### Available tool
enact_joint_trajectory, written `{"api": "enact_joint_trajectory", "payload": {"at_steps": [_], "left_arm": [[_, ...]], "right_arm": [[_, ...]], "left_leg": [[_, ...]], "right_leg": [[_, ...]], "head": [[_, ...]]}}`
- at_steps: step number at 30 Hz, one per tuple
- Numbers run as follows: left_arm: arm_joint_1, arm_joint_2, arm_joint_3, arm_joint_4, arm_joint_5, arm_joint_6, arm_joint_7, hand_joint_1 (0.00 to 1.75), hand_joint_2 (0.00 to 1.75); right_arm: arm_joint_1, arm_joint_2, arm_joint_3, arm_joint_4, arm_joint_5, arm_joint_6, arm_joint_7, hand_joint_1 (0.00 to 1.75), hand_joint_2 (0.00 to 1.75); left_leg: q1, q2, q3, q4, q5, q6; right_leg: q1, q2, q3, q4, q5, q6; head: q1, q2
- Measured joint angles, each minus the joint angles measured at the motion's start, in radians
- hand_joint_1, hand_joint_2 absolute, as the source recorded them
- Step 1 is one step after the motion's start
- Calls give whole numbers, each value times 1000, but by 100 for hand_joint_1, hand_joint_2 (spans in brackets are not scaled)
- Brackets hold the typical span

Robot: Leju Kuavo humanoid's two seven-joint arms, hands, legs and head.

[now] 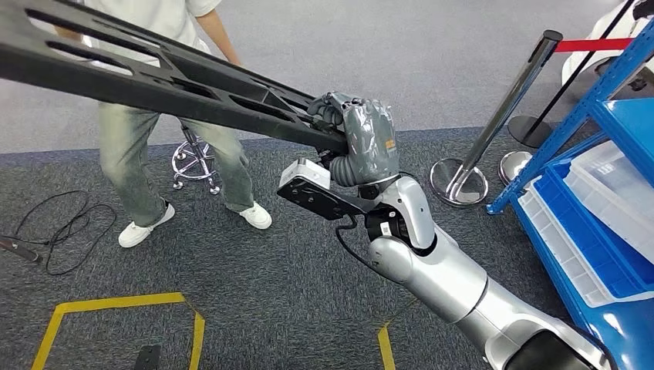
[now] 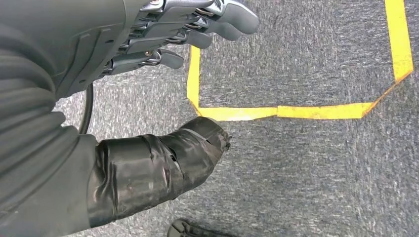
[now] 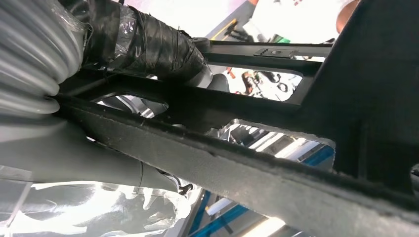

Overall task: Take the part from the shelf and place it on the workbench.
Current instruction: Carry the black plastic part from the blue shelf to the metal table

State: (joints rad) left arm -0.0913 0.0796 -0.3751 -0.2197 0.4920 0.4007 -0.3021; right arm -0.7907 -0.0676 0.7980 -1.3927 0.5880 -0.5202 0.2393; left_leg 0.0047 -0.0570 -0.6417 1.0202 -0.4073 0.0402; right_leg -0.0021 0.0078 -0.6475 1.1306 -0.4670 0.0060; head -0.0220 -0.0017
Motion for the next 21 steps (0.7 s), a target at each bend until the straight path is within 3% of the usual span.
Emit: {"api": "enact_joint_trajectory", "payload": {"at_steps": [2, 4, 6, 8, 10, 11, 12, 13, 15, 17, 21], "left_arm": [[0, 0, -1, 0, -1, -9, -1, 0, 175], [2, 1, -2, 0, 0, -23, -3, 0, 175], [4, 2, -3, 0, 0, -30, -6, 0, 175], [2, 4, -4, 0, 0, -27, -9, 0, 175], [0, 7, -6, 0, 0, -24, -10, 0, 175], [0, 8, -6, 0, 1, -24, -11, 0, 175], [1, 8, -7, 0, 1, -23, -11, 0, 175], [2, 8, -7, 0, 1, -23, -11, 0, 175], [0, 8, -8, 0, 2, -23, -11, 0, 175], [-2, 9, -8, 0, 1, -23, -12, 0, 175], [-1, 9, -8, 0, 1, -30, -13, 0, 175]], "right_arm": [[-1, 0, 0, -4, -1, 0, 0, 175, 175], [-1, -1, -1, -7, -2, 0, 0, 175, 175], [-1, -2, -1, -9, -2, 1, 0, 175, 175], [-2, -1, -1, -13, -2, 2, 0, 175, 175], [0, -2, -1, -14, -3, 2, 0, 175, 175], [2, -2, -1, -14, -3, 2, 0, 175, 175], [4, -3, -1, -14, -3, 3, 0, 175, 175], [6, -3, -1, -14, -3, 3, 0, 175, 175], [6, -4, -1, -14, -3, 3, 0, 175, 175], [5, -4, -2, -16, -3, 3, 0, 175, 175], [5, -7, -3, -21, -2, 7, 0, 175, 175]], "left_leg": [[0, -8, -5, 5, -2, -8], [1, -13, -8, 3, -1, -19], [2, -3, -13, 15, -11, -28], [4, 23, -49, 93, -56, -38], [8, 41, -112, 223, -115, -48], [11, 44, -135, 266, -127, -53], [14, 47, -139, 276, -122, -57], [18, 50, -122, 243, -98, -60], [23, 59, -47, 110, -42, -64], [20, 61, 0, 24, -23, -55], [16, 52, 6, 13, -28, -24]], "right_leg": [[4, 9, 34, -85, 30, -7], [5, 9, 38, -99, 31, -10], [1, 5, 46, -110, 38, -19], [-4, -2, 53, -119, 43, -27], [-4, -8, 53, -120, 43, -31], [-5, -11, 53, -119, 42, -30], [-5, -13, 53, -118, 41, -29], [-6, -15, 52, -115, 39, -27], [-8, -17, 52, -106, 33, -17], [-5, -19, 50, -98, 26, -5], [-4, -21, 45, -91, 13, 18]], "head": [[0, 0], [0, 0], [-1, 0], [-3, 0], [-5, 0], [-5, 0], [-5, 0], [-5, 0], [-5, 0], [-4, 0], [-1, 0]]}}
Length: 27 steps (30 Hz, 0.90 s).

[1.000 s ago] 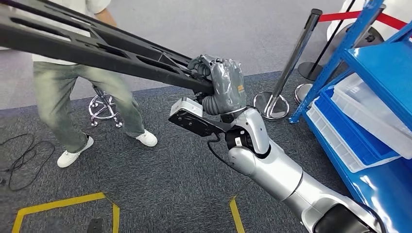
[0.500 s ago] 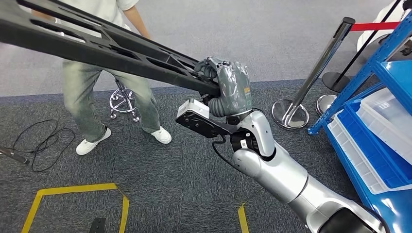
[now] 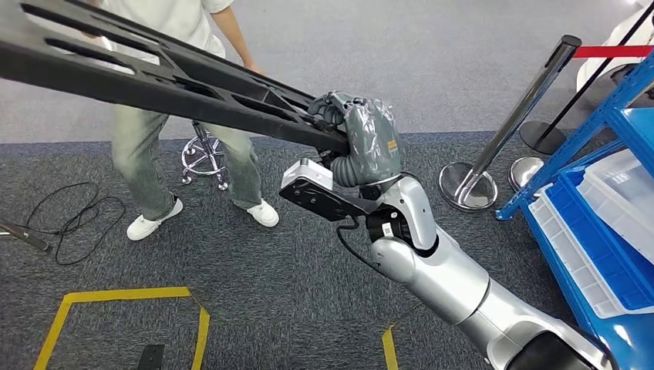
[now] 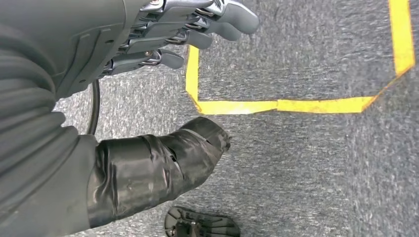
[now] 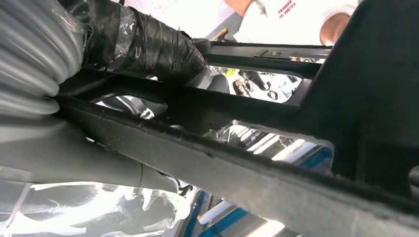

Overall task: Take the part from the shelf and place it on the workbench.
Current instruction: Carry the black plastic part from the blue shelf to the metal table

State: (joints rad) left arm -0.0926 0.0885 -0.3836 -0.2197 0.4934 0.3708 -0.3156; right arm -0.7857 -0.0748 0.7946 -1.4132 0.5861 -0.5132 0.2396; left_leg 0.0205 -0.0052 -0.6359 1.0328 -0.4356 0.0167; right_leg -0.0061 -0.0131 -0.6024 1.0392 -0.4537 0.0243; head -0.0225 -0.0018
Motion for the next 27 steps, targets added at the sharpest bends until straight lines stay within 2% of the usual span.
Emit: {"api": "enact_joint_trajectory", "payload": {"at_steps": [2, 4, 5, 6, 7, 9, 10, 11, 13, 15, 16, 18, 19, 20, 21, 22, 23, 24, 25, 26, 27], "left_arm": [[1, 0, 0, 0, 0, -4, 0, 0, 175], [0, 1, 0, 0, 0, -5, -1, 0, 175], [1, 1, 0, 0, 0, -5, -2, 0, 175], [1, 1, 0, 0, 0, -5, -3, 0, 175], [2, 1, 0, 0, 0, -5, -6, 0, 175], [2, 1, -1, 0, 0, -5, -10, 0, 175], [1, 1, -1, 0, -1, -5, -11, 0, 175], [1, 1, -2, 0, -2, -5, -12, 0, 175], [0, 1, -3, 0, -4, -5, -13, 0, 175], [1, 1, -4, 0, -7, -4, -13, 0, 175], [0, 2, -4, 0, -8, -3, -13, 0, 175], [-2, 2, -6, 0, -9, 0, -12, 0, 175], [-2, 2, -8, 0, -9, 2, -11, 0, 175], [0, 2, -9, 0, -9, 3, -9, 0, 175], [2, 2, -10, 0, -10, 4, -6, 0, 175], [4, 2, -11, 0, -10, 5, -4, 0, 175], [5, 3, -12, 0, -10, 6, -3, 0, 175], [6, 3, -14, 0, -10, 6, -2, 0, 175], [5, 4, -15, 0, -10, 6, -1, 0, 175], [3, 4, -17, 0, -10, 6, 0, 0, 175], [2, 5, -18, 0, -10, 7, 1, 0, 175]], "right_arm": [[1, -2, -2, -2, 2, 2, 0, 175, 175], [4, -5, -4, -3, 3, 5, 0, 175, 175], [6, -6, -4, -4, 3, 7, 0, 175, 175], [10, -8, -4, -4, 3, 9, 1, 175, 175], [13, -10, -4, -4, 3, 10, 2, 175, 175], [16, -13, -4, -4, 3, 11, 3, 175, 175], [16, -13, -5, -5, 3, 11, 3, 175, 175], [16, -14, -5, -7, 3, 11, 3, 175, 175], [16, -16, -6, -9, 3, 11, 3, 175, 175], [17, -17, -6, -12, 5, 12, 4, 175, 175], [17, -17, -7, -14, 6, 12, 5, 175, 175], [16, -17, -8, -17, 9, 18, 6, 175, 175], [17, -17, -8, -18, 12, 21, 7, 175, 175], [18, -17, -8, -18, 14, 24, 8, 175, 175], [20, -17, -8, -18, 16, 27, 9, 175, 175], [22, -18, -8, -18, 18, 28, 10, 175, 175], [23, -18, -8, -18, 20, 28, 10, 175, 175], [24, -18, -8, -19, 21, 28, 11, 175, 175], [23, -18, -8, -20, 21, 28, 11, 175, 175], [23, -18, -9, -21, 21, 28, 11, 175, 175], [22, -18, -9, -23, 21, 28, 12, 175, 175]], "left_leg": [[-1, -1, 7, -4, -1, 15], [-5, -2, 9, -4, -4, 24], [-8, -4, 11, -4, -7, 26], [-10, -6, 13, -4, -10, 28], [-11, -9, 17, -4, -13, 28], [-13, -15, 28, -3, -22, 25], [-15, -17, 31, -1, -27, 22], [-15, -18, 33, -1, -30, 17], [-15, -19, 32, -1, -33, 7], [-11, -16, 33, 2, -40, -4], [-11, -13, 26, 22, -49, -9], [-9, -7, -23, 118, -79, -19], [-7, -5, -66, 185, -96, -23], [-6, -4, -107, 241, -105, -26], [-5, -3, -135, 269, -96, -28], [-4, -2, -146, 258, -68, -29], [-3, 0, -133, 206, -23, -29], [-3, 2, -109, 134, 24, -27], [-6, 5, -81, 70, 52, -25], [-9, 7, -59, 24, 66, -20], [-11, 7, -46, 1, 62, -13]], "right_leg": [[-2, 2, -34, 71, -39, 6], [-3, 6, -103, 204, -95, 5], [-3, 7, -135, 257, -108, 4], [-3, 8, -152, 279, -103, 3], [-2, 8, -149, 261, -78, 0], [-1, 12, -96, 135, -1, -10], [1, 15, -65, 70, 24, -15], [3, 18, -43, 25, 36, -19], [8, 20, -28, -3, 30, -25], [5, 20, -16, -11, 28, -33], [2, 19, -6, -17, 26, -39], [-1, 16, 14, -23, 16, -47], [-1, 14, 23, -23, 8, -49], [-1, 13, 32, -23, 0, -49], [-1, 13, 43, -23, -9, -48], [-2, 13, 54, -22, -18, -46], [-2, 13, 67, -22, -28, -44], [-2, 13, 80, -22, -39, -40], [-1, 13, 88, -23, -50, -34], [1, 13, 95, -26, -58, -28], [3, 12, 100, -29, -64, -22]], "head": [[2, 0], [4, 0], [4, 0], [4, 0], [4, 0], [4, 0], [4, 0], [4, 0], [3, 0], [2, 0], [0, 0], [-3, 0], [-5, 0], [-5, 0], [-5, 0], [-5, 0], [-5, 0], [-5, 0], [-5, 0], [-5, 0], [-5, 0]]}}
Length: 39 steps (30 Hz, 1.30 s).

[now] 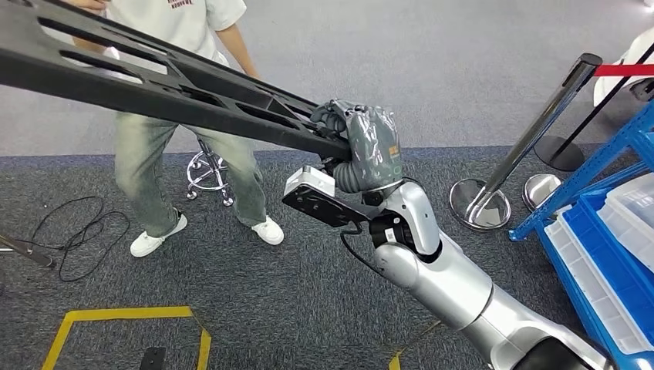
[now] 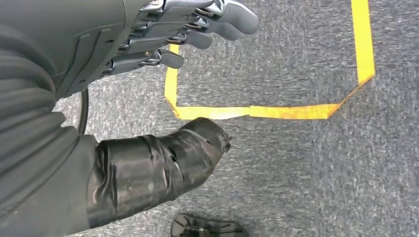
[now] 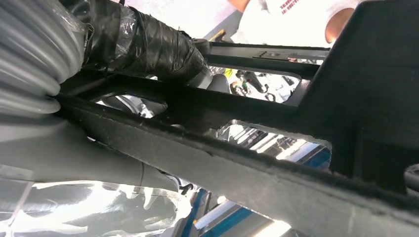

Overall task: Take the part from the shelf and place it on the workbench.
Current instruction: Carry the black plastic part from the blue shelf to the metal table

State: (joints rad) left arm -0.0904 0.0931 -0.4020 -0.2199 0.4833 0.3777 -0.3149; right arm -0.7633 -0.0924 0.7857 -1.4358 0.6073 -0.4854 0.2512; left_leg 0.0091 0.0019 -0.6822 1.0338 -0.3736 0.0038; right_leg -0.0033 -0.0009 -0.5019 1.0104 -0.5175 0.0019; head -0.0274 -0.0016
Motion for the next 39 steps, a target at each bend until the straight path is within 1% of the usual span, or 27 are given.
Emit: {"api": "enact_joint_trajectory", "payload": {"at_steps": [2, 3, 4, 6, 8, 9, 10, 11, 12, 14, 15, 16, 18, 20, 22, 24, 25, 26, 28, 29, 30, 31, 33, 35, 36, 38, 39], "left_arm": [[-1, 0, -2, 0, 0, 1, 2, 0, 175], [1, 0, -3, 0, 0, 2, 3, 0, 175], [2, 0, -4, 0, 0, 4, 4, 0, 175], [2, 0, -5, 0, 0, 5, 5, 0, 175], [2, 0, -5, 0, 0, 6, 5, 0, 175], [2, 0, -5, 0, 0, 6, 6, 0, 175], [2, 0, -6, 0, 1, 7, 6, 0, 175], [2, 0, -6, 0, 1, 8, 7, 0, 175], [2, 0, -6, 0, 1, 10, 9, 0, 175], [1, -2, -6, 0, 1, 13, 12, 0, 175], [0, -3, -6, 0, 2, 14, 15, 0, 175], [-1, -4, -6, 0, 3, 15, 18, 0, 175], [-2, -3, -6, 0, 4, 18, 26, 0, 175], [-2, -4, -6, 0, 4, 22, 37, 0, 175], [-3, -6, -7, 0, 6, 26, 47, 0, 175], [-3, -6, -7, 0, 9, 30, 56, 0, 175], [-2, -6, -7, 0, 10, 32, 60, 0, 175], [0, -6, -7, 0, 11, 33, 63, 0, 175], [1, -6, -7, 0, 11, 36, 68, 0, 175], [-2, -6, -7, 0, 11, 38, 70, 0, 175], [-5, -6, -7, 0, 11, 38, 70, 0, 175], [-7, -6, -7, 0, 11, 39, 71, 0, 175], [-7, -7, -7, 0, 11, 41, 73, 0, 175], [-5, -7, -8, 0, 11, 42, 74, 0, 175], [-5, -7, -8, 0, 11, 42, 74, 0, 175], [-6, -7, -8, 0, 11, 43, 75, 0, 175], [-6, -7, -8, 0, 11, 43, 76, 0, 175]], "right_arm": [[0, 0, -1, -3, 0, 0, 1, 175, 175], [0, 0, -1, -3, 0, 0, 1, 175, 175], [0, -1, -1, -4, 0, 0, 2, 175, 175], [1, -1, -2, -5, 0, -1, 2, 175, 175], [6, -4, -2, -6, 0, 0, 2, 175, 175], [10, -5, -3, -6, 0, 0, 2, 175, 175], [13, -7, -3, -5, -1, 0, 3, 175, 175], [14, -8, -3, -5, -2, 0, 3, 175, 175], [15, -9, -3, -6, -2, 0, 4, 175, 175], [15, -9, -3, -5, -3, 1, 6, 175, 175], [14, -10, -3, -6, -4, 1, 7, 175, 175], [14, -10, -3, -7, -5, 2, 8, 175, 175], [12, -10, -3, -9, -8, 2, 8, 175, 175], [10, -10, -4, -11, -15, -1, 8, 175, 175], [10, -10, -4, -12, -20, -8, 8, 175, 175], [13, -9, -4, -12, -22, -15, 8, 175, 175], [15, -9, -4, -12, -22, -18, 8, 175, 175], [17, -9, -4, -12, -22, -21, 7, 175, 175], [19, -9, -4, -12, -21, -30, 7, 175, 175], [19, -9, -4, -11, -21, -33, 7, 175, 175], [19, -9, -5, -11, -21, -36, 6, 175, 175], [19, -10, -6, -11, -21, -38, 6, 175, 175], [20, -10, -9, -12, -21, -39, 5, 175, 175], [21, -10, -11, -12, -21, -39, 4, 175, 175], [21, -10, -11, -12, -21, -39, 4, 175, 175], [24, -12, -12, -11, -21, -39, 3, 175, 175], [28, -13, -12, -10, -21, -38, 3, 175, 175]], "left_leg": [[-1, -3, 10, -9, -17, 17], [-1, -4, 16, -13, -22, 25], [0, -5, 23, -15, -26, 33], [-1, -6, 40, -18, -38, 45], [-3, -8, 61, -19, -56, 51], [-5, -10, 74, -18, -65, 52], [-7, -13, 89, -18, -75, 52], [-9, -16, 105, -18, -85, 51], [-11, -18, 120, -18, -96, 50], [-14, -24, 143, -15, -117, 46], [-15, -26, 148, -13, -128, 41], [-15, -28, 150, -9, -133, 35], [-13, -27, 155, -4, -142, 24], [-10, -21, 137, 38, -153, 14], [-5, -16, 72, 148, -194, 3], [1, -14, -1, 244, -234, -6], [3, -12, -20, 251, -230, -10], [4, -9, -20, 223, -201, -12], [4, 14, 16, 103, -114, -14], [1, 28, 32, 49, -90, -11], [-2, 39, 42, 16, -76, -4], [-5, 43, 43, 6, -76, 4], [-5, 28, 45, 3, -65, 22], [-2, 12, 49, -2, -57, 34], [0, 4, 51, -4, -55, 38], [-1, -13, 50, -4, -54, 43], [-1, -23, 49, -4, -54, 44]], "right_leg": [[2, 0, 10, -1, 0, 9], [2, 0, 7, 12, 2, 13], [1, 0, -10, 43, 5, 15], [0, 0, -84, 157, -9, 18], [1, 0, -174, 273, -60, 21], [1, 0, -207, 298, -82, 21], [1, 0, -225, 293, -90, 20], [2, 1, -228, 258, -73, 16], [4, 1, -219, 200, -30, 10], [11, 5, -198, 75, 92, -5], [15, 7, -191, 37, 136, -11], [18, 8, -188, 17, 159, -15], [17, 8, -174, 9, 160, -23], [13, 6, -160, 2, 157, -33], [11, 4, -153, 0, 151, -40], [10, 2, -151, 1, 144, -41], [9, 0, -149, 3, 139, -40], [7, -2, -147, 7, 134, -38], [5, -11, -139, 18, 120, -30], [5, -17, -136, 23, 114, -25], [7, -23, -135, 25, 109, -20], [9, -30, -134, 26, 106, -15], [12, -44, -132, 27, 100, -4], [9, -37, -140, 55, 75, 7], [7, -27, -157, 97, 48, 11], [5, -9, -215, 227, -15, 16], [4, -6, -243, 283, -34, 17]], "head": [[1, 0], [3, 0], [4, 0], [7, 0], [8, 0], [8, 0], [8, 0], [8, 0], [8, 0], [8, 0], [7, 0], [7, 0], [7, 0], [5, 0], [4, 0], [3, 0], [3, 0], [3, 0], [3, 0], [3, 0], [3, 0], [4, 0], [4, 0], [5, 0], [5, 0], [6, 0], [6, 0]]}}
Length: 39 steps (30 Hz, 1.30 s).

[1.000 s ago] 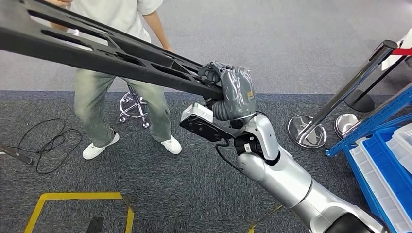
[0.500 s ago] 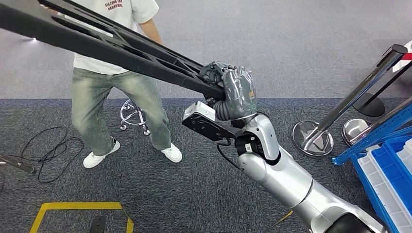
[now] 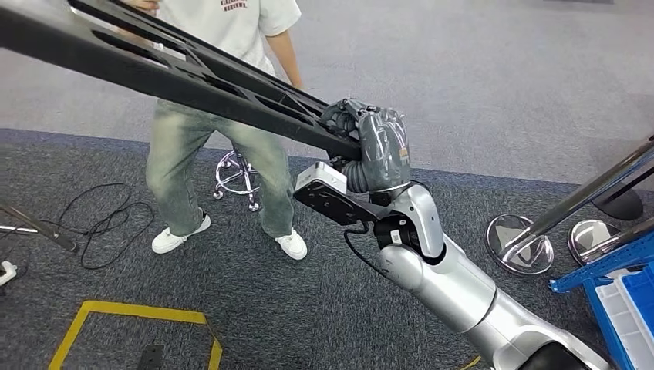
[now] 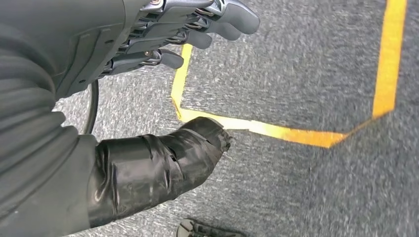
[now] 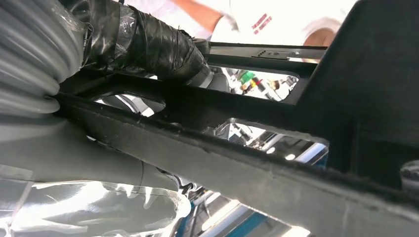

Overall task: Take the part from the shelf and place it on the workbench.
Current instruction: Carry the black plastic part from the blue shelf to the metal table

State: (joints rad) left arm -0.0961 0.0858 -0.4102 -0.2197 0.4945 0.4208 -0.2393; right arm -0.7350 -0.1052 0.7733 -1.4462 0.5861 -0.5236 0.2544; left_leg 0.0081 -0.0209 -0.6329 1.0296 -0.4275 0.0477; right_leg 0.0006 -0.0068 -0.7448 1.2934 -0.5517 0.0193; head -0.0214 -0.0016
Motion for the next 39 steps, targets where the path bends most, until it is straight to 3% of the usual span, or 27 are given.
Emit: {"api": "enact_joint_trajectory", "payload": {"at_steps": [1, 2, 3, 5, 7, 9, 10, 12, 14, 16, 17, 19, 21, 22, 24, 26, 28, 30, 31, 32, 34, 36, 38, 39], "left_arm": [[1, 0, 0, 0, 0, 0, 1, 0, 175], [2, 0, -1, 0, 0, 0, 2, 0, 175], [2, 0, -1, 0, 0, 1, 3, 0, 175], [2, -1, -3, 0, 0, 1, 4, 0, 175], [1, -2, -5, 0, 0, 1, 5, 0, 175], [3, -2, -6, 0, 0, 1, 5, 0, 175], [5, -2, -6, 0, 0, 1, 5, 0, 175], [5, -2, -6, 0, 2, 2, 5, 0, 175], [2, -2, -7, 0, 5, 2, 5, 0, 175], [2, -3, -7, 0, 10, 2, 4, 0, 175], [3, -3, -7, 0, 13, 2, 3, 0, 175], [4, -2, -7, 0, 18, 1, 1, 0, 175], [1, -1, -7, 0, 22, 1, -3, 0, 175], [-1, -1, -7, 0, 25, 1, -8, 0, 175], [-1, 0, -7, 0, 35, 0, -32, 0, 175], [1, 1, -7, 0, 45, -1, -60, 0, 175], [-1, 2, -7, 0, 49, -1, -74, 0, 175], [-4, 2, -7, 0, 50, -2, -79, 0, 175], [-4, 2, -7, 0, 51, -2, -79, 0, 175], [-3, 2, -7, 0, 52, -2, -79, 0, 175], [-2, 2, -7, 0, 53, -4, -79, 0, 175], [-3, 3, -7, 0, 53, -8, -78, 0, 175], [-3, 3, -7, 0, 53, -12, -76, 0, 175], [-2, 3, -7, 0, 52, -14, -76, 0, 175]], "right_arm": [[4, -1, 0, 1, 0, 1, 0, 175, 175], [7, -2, 0, 1, 0, 1, 0, 175, 175], [9, -3, 0, 2, 0, 2, 0, 175, 175], [7, -3, 0, 1, 0, 2, 0, 175, 175], [5, -3, 0, 1, 0, 3, 0, 175, 175], [4, -3, 0, 1, 0, 4, 0, 175, 175], [3, -2, 0, 0, 0, 5, 0, 175, 175], [-3, -1, 0, -1, 0, 9, -3, 175, 175], [-8, 0, 0, -1, -1, 15, -8, 175, 175], [-8, 4, 0, 2, -4, 18, -17, 175, 175], [-8, 7, 0, 4, -7, 18, -24, 175, 175], [-10, 18, 0, 10, -14, 16, -39, 175, 175], [-15, 28, 0, 15, -18, 13, -49, 175, 175], [-18, 33, 0, 19, -21, 12, -56, 175, 175], [-27, 44, 0, 28, -26, 8, -72, 175, 175], [-40, 55, 0, 36, -28, 5, -80, 175, 175], [-57, 61, 0, 40, -28, 6, -74, 175, 175], [-64, 62, 0, 45, -28, 7, -68, 175, 175], [-64, 63, 0, 48, -28, 7, -66, 175, 175], [-64, 63, 1, 51, -27, 7, -64, 175, 175], [-67, 64, 1, 56, -27, 7, -63, 175, 175], [-73, 67, 1, 58, -25, 7, -64, 175, 175], [-79, 71, 1, 60, -22, 7, -66, 175, 175], [-80, 73, 1, 61, -19, 7, -66, 175, 175]], "left_leg": [[0, -11, 0, 0, 0, 0], [0, -22, 0, 1, 0, 0], [0, -33, 1, 1, -1, 0], [0, -55, 2, 3, -1, -4], [3, -73, -2, 3, 1, -14], [7, -90, -6, -2, 4, -28], [7, -83, -7, 1, 2, -34], [4, -41, -31, 51, -30, -43], [5, 0, -91, 171, -89, -50], [9, 9, -139, 263, -116, -56], [10, 12, -137, 258, -103, -58], [11, 33, -75, 143, -43, -58], [5, 68, -12, 28, -7, -50], [2, 77, 0, 2, -3, -44], [-1, 60, -3, -5, -1, -32], [2, 42, 0, -12, 5, -20], [6, 23, 2, -17, 10, -9], [6, 0, 1, -17, 11, -4], [5, -14, 1, -16, 11, -4], [5, -27, 1, -15, 11, -3], [6, -55, 1, -11, 10, -5], [6, -80, -4, -4, 9, -12], [10, -101, -13, -3, 11, -26], [12, -112, -16, -5, 14, -34]], "right_leg": [[0, 1, -13, 25, -1, 0], [-1, 3, -7, 12, 17, -1], [-2, 7, 19, -41, 49, -3], [-4, 41, 90, -182, 106, -11], [-3, 66, 128, -255, 120, -15], [-2, 54, 134, -263, 120, -20], [-2, 45, 139, -270, 123, -25], [-5, 24, 147, -283, 128, -37], [-3, 2, 150, -286, 127, -44], [-1, -20, 150, -285, 125, -46], [-1, -31, 150, -285, 124, -45], [0, -50, 151, -281, 120, -41], [5, -66, 151, -275, 113, -32], [8, -73, 151, -273, 111, -27], [10, -89, 153, -273, 109, -18], [6, -74, 148, -257, 94, -7], [0, -27, 110, -169, 41, 0], [-1, -2, 45, -30, -19, 1], [-1, 1, 22, 15, -29, 1], [-2, 2, 16, 22, -19, 1], [-5, 15, 57, -75, 48, -3], [-9, 62, 118, -205, 99, -9], [-8, 89, 143, -258, 105, -14], [-6, 81, 146, -263, 106, -16]], "head": [[0, 0], [0, 0], [0, 0], [-1, 0], [0, 0], [1, 0], [0, 0], [-2, 0], [-4, 0], [-4, 0], [-4, 0], [-4, 0], [-3, 0], [-3, 0], [-1, 0], [-1, 0], [0, 0], [2, 0], [2, 0], [2, 0], [2, 0], [1, 0], [1, 0], [2, 0]]}}
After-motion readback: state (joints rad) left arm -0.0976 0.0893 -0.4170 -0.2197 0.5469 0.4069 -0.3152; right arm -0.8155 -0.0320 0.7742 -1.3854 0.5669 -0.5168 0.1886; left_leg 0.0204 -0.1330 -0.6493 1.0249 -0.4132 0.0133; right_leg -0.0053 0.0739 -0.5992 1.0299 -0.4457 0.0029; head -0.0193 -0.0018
